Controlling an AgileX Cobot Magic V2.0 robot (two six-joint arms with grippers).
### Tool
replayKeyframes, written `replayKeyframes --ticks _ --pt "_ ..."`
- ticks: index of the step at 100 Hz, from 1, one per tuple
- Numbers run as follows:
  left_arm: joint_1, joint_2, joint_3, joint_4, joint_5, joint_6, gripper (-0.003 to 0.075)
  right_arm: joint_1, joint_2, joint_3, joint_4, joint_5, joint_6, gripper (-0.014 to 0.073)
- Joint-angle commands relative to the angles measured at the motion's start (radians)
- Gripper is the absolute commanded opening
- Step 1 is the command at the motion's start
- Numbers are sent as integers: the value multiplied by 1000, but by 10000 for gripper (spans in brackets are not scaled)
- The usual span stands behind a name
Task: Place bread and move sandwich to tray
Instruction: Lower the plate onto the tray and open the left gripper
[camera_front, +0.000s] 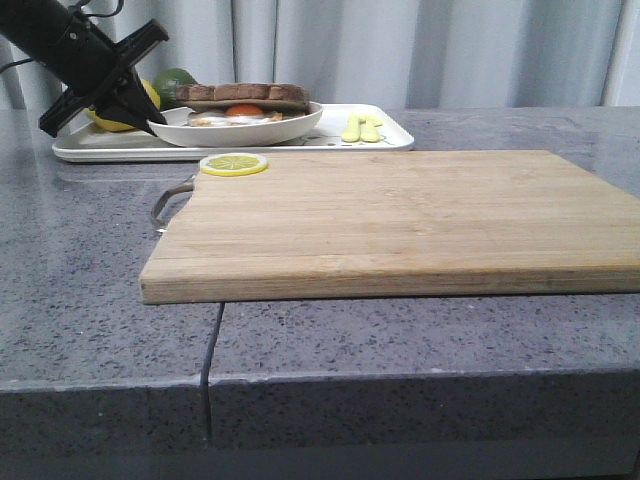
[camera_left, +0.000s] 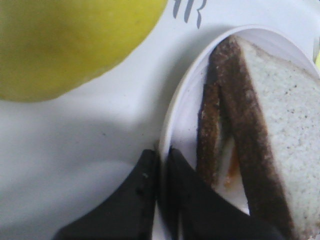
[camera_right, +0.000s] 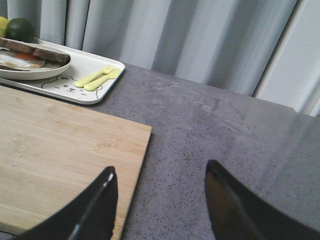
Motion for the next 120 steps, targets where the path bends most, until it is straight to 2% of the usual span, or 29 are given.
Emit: replayKeyframes --ticks 1,43,53,72,77,120 --pt "-7 -67 -37 -76 -42 -12 -20 -7 8 -25 -16 -67 1 403" --pt "-7 -67 -37 -78 -38 -24 -15 -7 8 -25 -16 -67 1 403" --pt "-7 -67 -37 -78 -34 -24 34 -7 8 -25 -16 -67 1 403" --pt "-7 -67 -37 -78 -21 -24 226 -7 8 -25 -16 -67 1 403" --pt "-7 -67 -37 -78 -19 -24 256 -7 8 -25 -16 -67 1 403" --pt "-3 -111 -39 -15 -10 -31 263 -7 8 -25 -16 -67 1 403"
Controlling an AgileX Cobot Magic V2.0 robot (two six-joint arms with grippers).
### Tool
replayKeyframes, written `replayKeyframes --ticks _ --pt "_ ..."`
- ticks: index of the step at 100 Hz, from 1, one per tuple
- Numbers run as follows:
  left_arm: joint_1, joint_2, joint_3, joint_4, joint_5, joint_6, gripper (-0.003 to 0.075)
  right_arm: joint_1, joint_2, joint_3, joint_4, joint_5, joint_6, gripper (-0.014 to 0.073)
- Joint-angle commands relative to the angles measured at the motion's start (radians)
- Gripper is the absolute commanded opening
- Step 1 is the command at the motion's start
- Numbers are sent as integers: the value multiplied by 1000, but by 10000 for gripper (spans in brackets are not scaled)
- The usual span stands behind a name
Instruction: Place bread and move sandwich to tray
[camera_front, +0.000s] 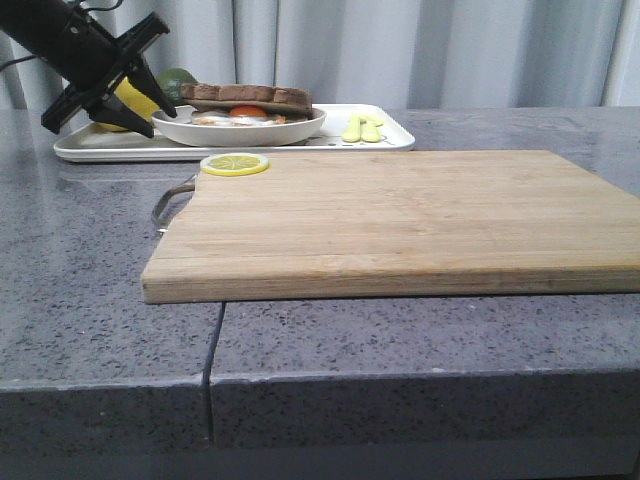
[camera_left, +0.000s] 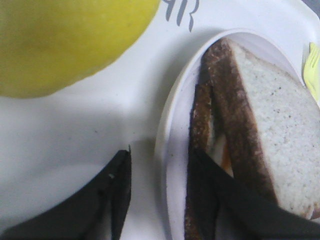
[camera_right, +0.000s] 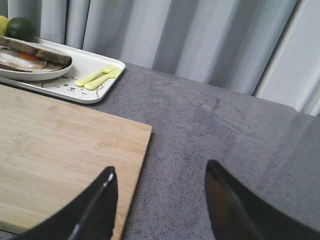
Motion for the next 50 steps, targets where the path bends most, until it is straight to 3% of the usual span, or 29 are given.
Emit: replayKeyframes --ticks 1,50 --pt "-3 -100 -38 -11 -12 -7 262 -7 8 -25 -16 -70 1 403" --pt "-3 -282 -47 195 68 -5 262 -7 8 -25 -16 -70 1 403"
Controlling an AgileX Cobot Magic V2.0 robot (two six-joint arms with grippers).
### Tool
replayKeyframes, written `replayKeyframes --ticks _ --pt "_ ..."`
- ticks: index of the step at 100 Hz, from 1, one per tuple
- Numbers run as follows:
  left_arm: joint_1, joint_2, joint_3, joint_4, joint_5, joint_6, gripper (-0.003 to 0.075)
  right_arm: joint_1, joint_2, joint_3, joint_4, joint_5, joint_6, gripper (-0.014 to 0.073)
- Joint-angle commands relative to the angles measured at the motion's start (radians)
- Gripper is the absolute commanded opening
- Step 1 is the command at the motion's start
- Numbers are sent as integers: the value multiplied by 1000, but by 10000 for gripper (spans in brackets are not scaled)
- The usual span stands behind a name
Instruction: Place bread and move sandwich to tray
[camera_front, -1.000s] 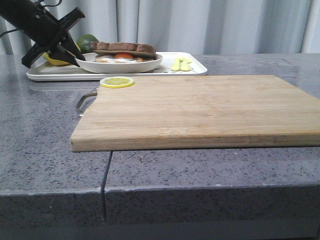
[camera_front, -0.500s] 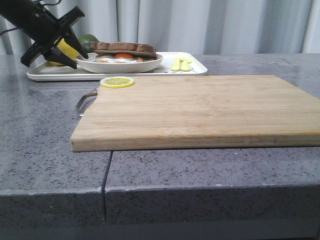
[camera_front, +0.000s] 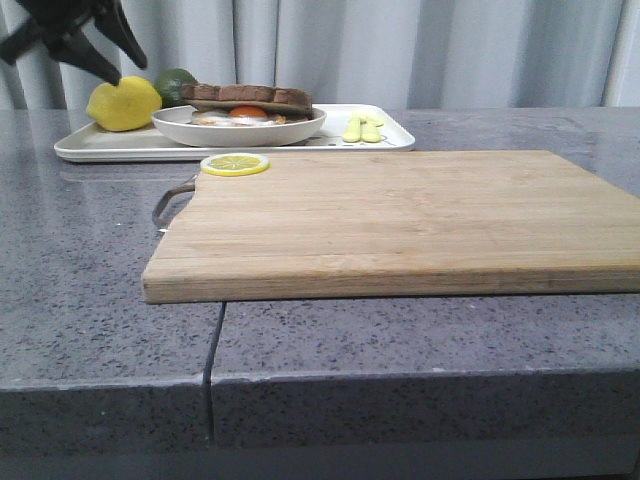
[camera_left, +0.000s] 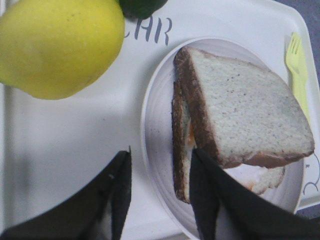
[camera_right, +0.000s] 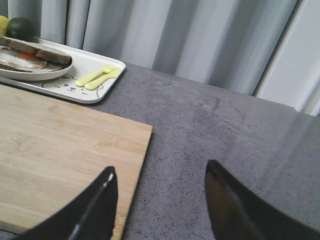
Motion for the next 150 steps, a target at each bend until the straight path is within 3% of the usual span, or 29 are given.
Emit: replayKeyframes --ticks 1,48,66,79,105,150 --pt "-3 -124 -46 10 -11 -5 262 -7 8 -25 -16 -71 1 403" --pt "-7 -427 -42 29 -80 116 262 -7 8 -25 -16 -71 2 403" --pt "-27 -551 66 29 -124 166 262 -7 8 -25 -16 -71 2 403" --pt "-49 -670 250 29 -214 193 262 -7 8 -25 -15 -71 3 403" --pt "-66 -969 740 29 -525 243 262 -7 8 -25 -15 -71 3 403" --pt "-66 -1540 1420 29 -817 247 262 -7 8 -25 -15 -91 3 403"
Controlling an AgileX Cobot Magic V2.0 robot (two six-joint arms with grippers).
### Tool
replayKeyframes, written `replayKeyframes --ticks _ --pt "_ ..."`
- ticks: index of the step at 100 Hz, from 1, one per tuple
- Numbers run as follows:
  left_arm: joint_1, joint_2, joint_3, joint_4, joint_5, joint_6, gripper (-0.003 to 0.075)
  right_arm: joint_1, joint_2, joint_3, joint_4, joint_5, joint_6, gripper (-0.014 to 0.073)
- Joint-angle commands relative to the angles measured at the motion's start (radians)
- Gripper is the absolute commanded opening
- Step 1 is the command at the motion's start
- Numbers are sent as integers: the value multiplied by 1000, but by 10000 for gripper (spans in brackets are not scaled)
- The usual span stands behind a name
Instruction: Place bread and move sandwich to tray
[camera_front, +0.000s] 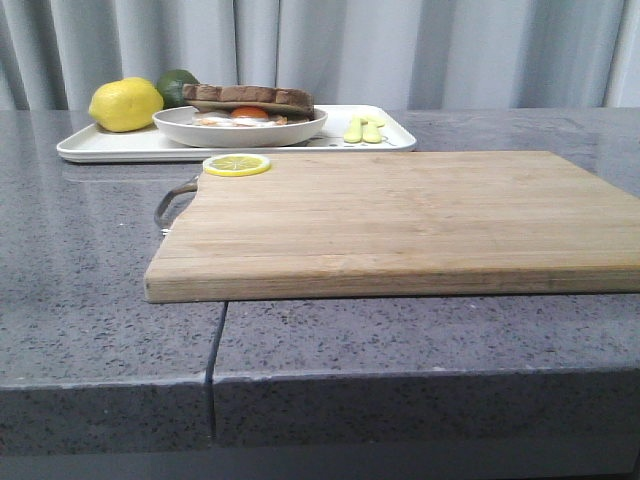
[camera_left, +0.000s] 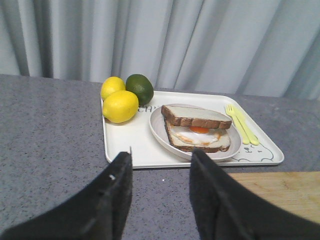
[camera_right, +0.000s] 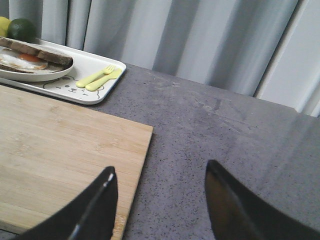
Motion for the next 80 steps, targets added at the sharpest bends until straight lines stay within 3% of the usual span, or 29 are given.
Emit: replayKeyframes --ticks 1,31,54,67,80 --pt "-7 -116 73 -22 -130 4 262 -7 8 -25 -15 -91 3 403" --pt "-7 -402 286 -21 -109 4 262 -7 8 -25 -15 -89 3 403" --pt "-7 -458 341 -23 -57 4 261 -7 8 -25 -15 -89 3 393" --pt "-7 -458 348 -27 -55 4 201 -7 8 -25 -15 -89 3 235" --pt "-7 -458 348 -30 -55 4 26 -7 8 -25 -15 -89 3 22"
